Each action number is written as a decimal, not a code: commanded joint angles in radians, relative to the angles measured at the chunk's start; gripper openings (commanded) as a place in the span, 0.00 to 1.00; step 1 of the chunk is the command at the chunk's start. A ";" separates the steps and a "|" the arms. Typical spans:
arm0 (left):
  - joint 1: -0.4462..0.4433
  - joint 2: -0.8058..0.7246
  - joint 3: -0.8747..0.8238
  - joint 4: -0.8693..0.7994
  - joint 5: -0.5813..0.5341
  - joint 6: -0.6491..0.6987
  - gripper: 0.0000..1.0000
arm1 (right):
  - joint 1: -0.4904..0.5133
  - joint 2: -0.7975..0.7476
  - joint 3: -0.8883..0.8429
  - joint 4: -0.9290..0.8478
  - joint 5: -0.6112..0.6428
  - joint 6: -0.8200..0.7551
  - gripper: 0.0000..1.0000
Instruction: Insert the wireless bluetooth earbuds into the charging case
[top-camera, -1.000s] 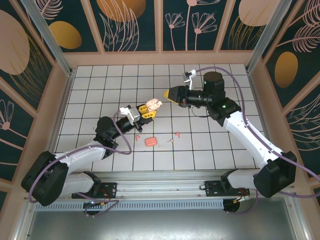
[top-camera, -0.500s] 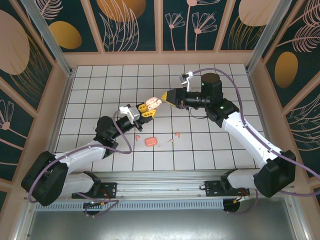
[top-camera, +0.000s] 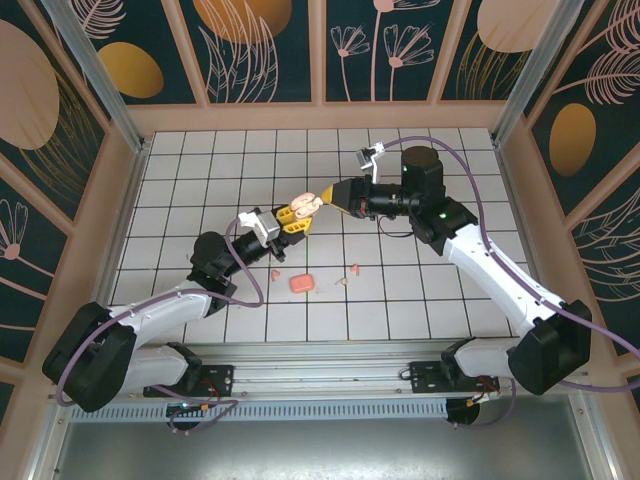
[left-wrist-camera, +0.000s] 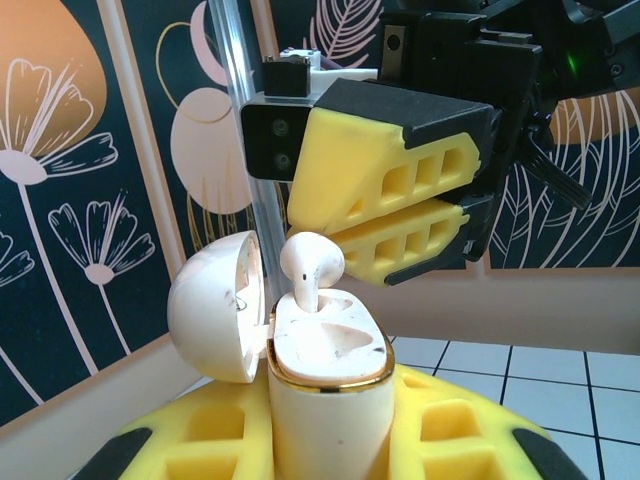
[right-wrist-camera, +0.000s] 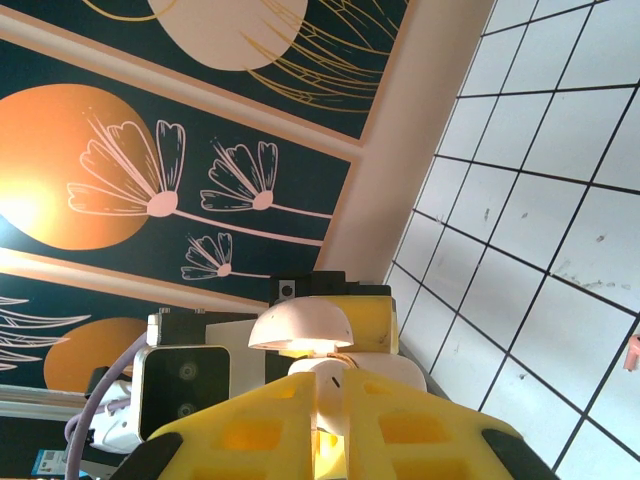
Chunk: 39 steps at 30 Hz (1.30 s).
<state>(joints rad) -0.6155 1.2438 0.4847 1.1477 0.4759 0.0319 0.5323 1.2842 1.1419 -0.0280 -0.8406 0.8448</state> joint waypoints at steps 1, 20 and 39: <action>-0.004 -0.004 0.037 0.015 -0.024 -0.006 0.13 | 0.009 0.004 -0.022 0.063 -0.033 0.007 0.15; -0.004 0.009 0.038 0.020 -0.036 -0.021 0.13 | 0.050 0.018 -0.012 0.086 -0.040 0.010 0.12; -0.003 0.009 0.032 0.020 -0.033 -0.024 0.12 | 0.078 0.037 0.010 0.096 -0.026 0.007 0.14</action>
<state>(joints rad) -0.6147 1.2568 0.4885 1.1458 0.4187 0.0196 0.6041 1.3170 1.1316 0.0273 -0.8623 0.8482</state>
